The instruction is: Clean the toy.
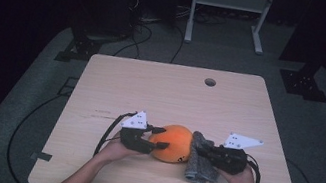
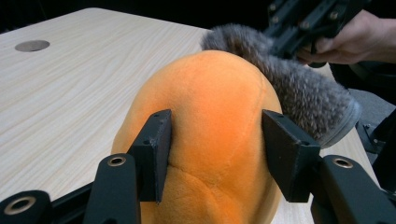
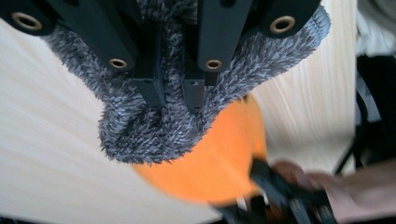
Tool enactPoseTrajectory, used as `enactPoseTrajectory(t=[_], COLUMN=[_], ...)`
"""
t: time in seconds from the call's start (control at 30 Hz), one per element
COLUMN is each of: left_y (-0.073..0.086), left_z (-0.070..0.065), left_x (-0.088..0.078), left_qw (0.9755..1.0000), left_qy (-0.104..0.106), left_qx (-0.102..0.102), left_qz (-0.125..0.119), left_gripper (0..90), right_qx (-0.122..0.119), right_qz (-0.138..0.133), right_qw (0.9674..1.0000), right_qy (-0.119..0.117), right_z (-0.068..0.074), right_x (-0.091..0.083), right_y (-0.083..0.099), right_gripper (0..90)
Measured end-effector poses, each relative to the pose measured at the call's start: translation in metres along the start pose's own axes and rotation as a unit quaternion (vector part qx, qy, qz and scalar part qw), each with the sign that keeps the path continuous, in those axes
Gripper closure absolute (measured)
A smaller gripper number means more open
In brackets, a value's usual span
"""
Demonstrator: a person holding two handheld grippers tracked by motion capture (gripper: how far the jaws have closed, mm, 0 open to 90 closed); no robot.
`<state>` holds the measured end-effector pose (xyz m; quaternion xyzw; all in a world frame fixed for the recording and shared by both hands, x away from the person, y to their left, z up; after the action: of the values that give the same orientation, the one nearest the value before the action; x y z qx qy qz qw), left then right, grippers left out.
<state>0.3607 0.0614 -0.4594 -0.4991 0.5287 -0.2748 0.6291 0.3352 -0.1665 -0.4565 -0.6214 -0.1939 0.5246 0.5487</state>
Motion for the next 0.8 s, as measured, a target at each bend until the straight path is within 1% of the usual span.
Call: enactPoseTrajectory(t=[0.07, 0.17, 0.23, 0.3, 0.37, 0.43, 0.5, 0.53, 0.57, 0.6, 0.63, 0.67, 0.7, 0.73, 0.77, 0.8], left_y=[0.001, 0.004, 0.005, 0.006, 0.006, 0.006, 0.005, 0.004, 0.003, 0.003, 0.002, -0.001, -0.004, -0.006, -0.008, -0.009], left_z=[0.001, 0.004, 0.004, 0.003, 0.000, -0.004, -0.009, -0.011, -0.012, -0.013, -0.014, -0.015, -0.014, -0.014, -0.012, -0.009], left_x=[-0.001, -0.006, -0.008, -0.010, -0.011, -0.010, -0.008, -0.007, -0.008, -0.008, -0.009, -0.011, -0.012, -0.012, -0.013, -0.012], left_qw=[1.0000, 0.9999, 0.9999, 0.9999, 1.0000, 0.9999, 0.9997, 0.9996, 0.9994, 0.9994, 0.9993, 0.9989, 0.9974, 0.9962, 0.9964, 0.9978], left_qy=[-0.002, -0.002, -0.002, 0.000, 0.001, 0.006, 0.007, 0.009, 0.011, 0.015, 0.023, 0.042, 0.061, 0.071, 0.061, 0.036], left_qx=[-0.004, -0.013, -0.011, -0.010, -0.004, 0.002, 0.016, 0.020, 0.021, 0.019, 0.012, -0.010, -0.033, -0.048, -0.055, -0.046], left_qz=[0.000, 0.000, 0.000, 0.003, 0.006, 0.010, 0.018, 0.020, 0.023, 0.024, 0.026, 0.020, 0.017, 0.016, 0.019, 0.030], left_gripper=[45.1, 45.0, 44.9, 44.9, 44.9, 45.0, 45.1, 45.0, 44.9, 44.3, 42.4, 38.7, 31.0, 23.6, 20.1, 17.4], right_qx=[-0.007, -0.007, -0.006, 0.001, 0.001, -0.010, -0.016, -0.019, -0.022, -0.025, -0.027, -0.028, -0.028, -0.027, -0.024, -0.025], right_qz=[-0.003, 0.002, 0.025, 0.043, 0.029, 0.005, -0.018, -0.024, -0.023, -0.013, -0.001, 0.012, 0.015, 0.014, 0.014, 0.014], right_qw=[1.0000, 1.0000, 0.9995, 0.9988, 0.9994, 0.9998, 0.9997, 0.9995, 0.9995, 0.9996, 0.9996, 0.9994, 0.9993, 0.9993, 0.9994, 0.9994], right_qy=[-0.001, 0.003, 0.018, 0.023, 0.022, 0.016, 0.001, -0.002, -0.007, -0.009, -0.013, -0.018, -0.020, -0.022, -0.022, -0.018], right_z=[0.001, -0.001, -0.008, -0.012, -0.010, -0.006, 0.000, 0.002, 0.004, 0.005, 0.006, 0.006, 0.006, 0.006, 0.006, 0.006], right_x=[0.005, 0.009, 0.010, 0.009, 0.005, 0.002, 0.002, 0.003, 0.006, 0.010, 0.014, 0.018, 0.019, 0.019, 0.018, 0.017], right_y=[-0.005, -0.003, 0.005, 0.012, 0.009, -0.002, -0.017, -0.021, -0.025, -0.025, -0.023, -0.020, -0.016, -0.014, -0.012, -0.010], right_gripper=[81.4, 81.5, 81.4, 81.4, 81.2, 81.3, 81.3, 81.3, 81.3, 81.2, 81.2, 81.2, 81.2, 81.3, 81.3, 81.3])
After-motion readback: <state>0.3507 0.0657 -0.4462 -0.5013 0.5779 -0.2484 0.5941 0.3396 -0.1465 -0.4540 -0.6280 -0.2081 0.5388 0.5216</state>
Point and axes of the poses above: each handheld gripper's, and its own axes: x roughly forward along the jaws, y roughly out of its underside, z roughly to its left, the point moved 6 cm from there along x, roughly forward along the jaws, and after that the axes turned 2 degrees about -y, right-handed, at the moved point
